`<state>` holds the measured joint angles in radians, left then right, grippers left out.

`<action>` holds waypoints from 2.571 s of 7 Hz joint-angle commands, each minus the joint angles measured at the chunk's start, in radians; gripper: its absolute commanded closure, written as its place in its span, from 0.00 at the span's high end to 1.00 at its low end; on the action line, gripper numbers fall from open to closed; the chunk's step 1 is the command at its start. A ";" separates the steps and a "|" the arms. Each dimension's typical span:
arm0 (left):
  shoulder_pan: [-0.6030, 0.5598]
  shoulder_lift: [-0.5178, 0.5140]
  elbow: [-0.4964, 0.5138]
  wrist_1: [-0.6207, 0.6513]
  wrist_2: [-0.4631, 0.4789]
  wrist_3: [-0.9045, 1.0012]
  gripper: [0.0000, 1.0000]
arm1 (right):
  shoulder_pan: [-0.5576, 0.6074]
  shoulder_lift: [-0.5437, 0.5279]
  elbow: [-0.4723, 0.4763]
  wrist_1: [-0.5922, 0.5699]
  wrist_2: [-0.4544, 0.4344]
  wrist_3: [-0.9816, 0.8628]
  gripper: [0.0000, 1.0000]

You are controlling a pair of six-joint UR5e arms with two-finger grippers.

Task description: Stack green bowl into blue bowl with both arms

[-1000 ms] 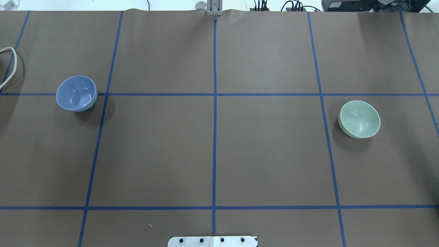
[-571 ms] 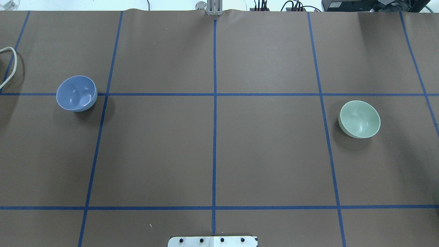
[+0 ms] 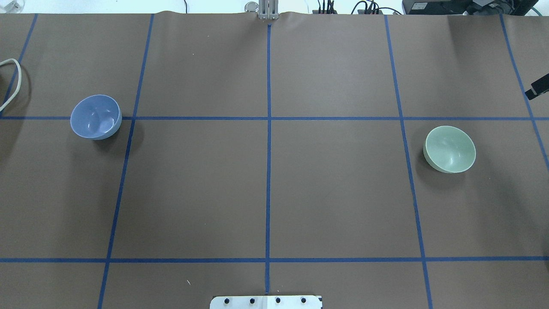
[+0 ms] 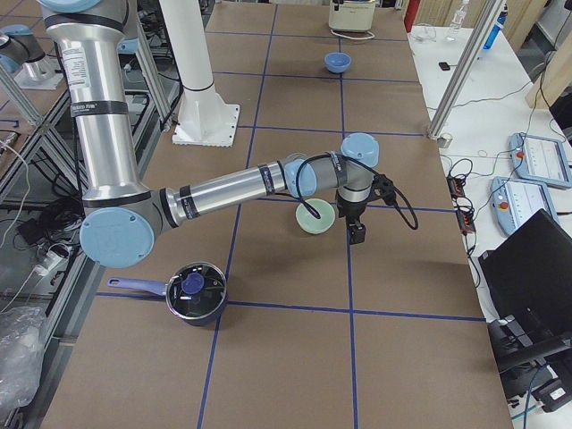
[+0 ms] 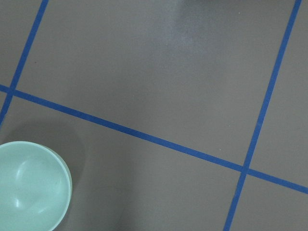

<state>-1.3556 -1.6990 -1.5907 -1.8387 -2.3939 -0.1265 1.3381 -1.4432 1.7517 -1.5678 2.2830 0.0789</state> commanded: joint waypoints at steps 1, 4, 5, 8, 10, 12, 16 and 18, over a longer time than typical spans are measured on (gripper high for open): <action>0.190 -0.010 0.101 -0.279 0.158 -0.262 0.98 | -0.023 0.004 -0.001 0.023 0.000 0.041 1.00; 0.322 -0.126 0.185 -0.307 0.220 -0.418 0.96 | -0.023 0.003 -0.001 0.026 0.000 0.041 1.00; 0.323 -0.148 0.207 -0.306 0.219 -0.418 0.81 | -0.023 0.003 -0.001 0.026 0.000 0.041 1.00; 0.326 -0.156 0.215 -0.307 0.210 -0.420 0.00 | -0.023 0.003 -0.001 0.026 0.000 0.041 1.00; 0.317 -0.177 0.199 -0.295 0.129 -0.427 0.00 | -0.023 0.003 -0.001 0.026 0.000 0.041 1.00; 0.306 -0.199 0.122 -0.289 0.071 -0.618 0.00 | -0.023 0.003 -0.001 0.026 0.000 0.041 1.00; 0.499 -0.385 -0.062 -0.051 0.183 -1.015 0.00 | -0.023 0.001 -0.001 0.026 0.001 0.042 1.00; 0.709 -0.523 -0.059 0.085 0.393 -1.123 0.00 | -0.023 0.000 -0.001 0.026 0.001 0.042 1.00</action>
<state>-0.7711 -2.1410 -1.6492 -1.8284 -2.1224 -1.1750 1.3146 -1.4423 1.7502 -1.5417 2.2840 0.1210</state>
